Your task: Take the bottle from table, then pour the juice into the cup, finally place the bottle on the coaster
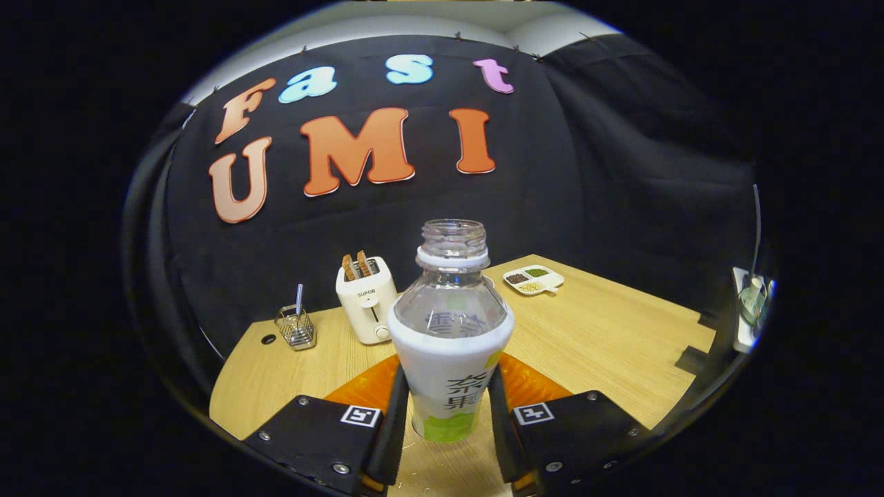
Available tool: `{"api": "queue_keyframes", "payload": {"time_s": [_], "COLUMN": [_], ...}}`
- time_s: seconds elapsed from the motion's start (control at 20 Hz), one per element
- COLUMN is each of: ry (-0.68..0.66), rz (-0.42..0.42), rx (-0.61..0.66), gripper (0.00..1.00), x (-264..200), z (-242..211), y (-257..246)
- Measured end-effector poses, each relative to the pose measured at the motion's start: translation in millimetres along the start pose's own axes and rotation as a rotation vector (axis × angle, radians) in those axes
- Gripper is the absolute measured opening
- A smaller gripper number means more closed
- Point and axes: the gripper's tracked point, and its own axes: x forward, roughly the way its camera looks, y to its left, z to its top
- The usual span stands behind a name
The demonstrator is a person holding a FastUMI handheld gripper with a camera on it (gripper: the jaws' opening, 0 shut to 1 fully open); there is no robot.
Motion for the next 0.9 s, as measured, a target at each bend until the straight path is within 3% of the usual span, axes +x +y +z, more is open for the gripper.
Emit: {"api": "queue_keyframes", "payload": {"time_s": [0.15,0.4,0.6,0.9], "ry": [0.023,0.067,0.109,0.11], "rz": [0.003,-0.06,-0.015,-0.029], "rx": [-0.071,-0.191,-0.21,-0.211], "gripper": [0.56,0.56,0.57,0.62], "x": [17,51,62,66], "z": [-15,-45,-67,-76], "y": [11,8,25,23]}}
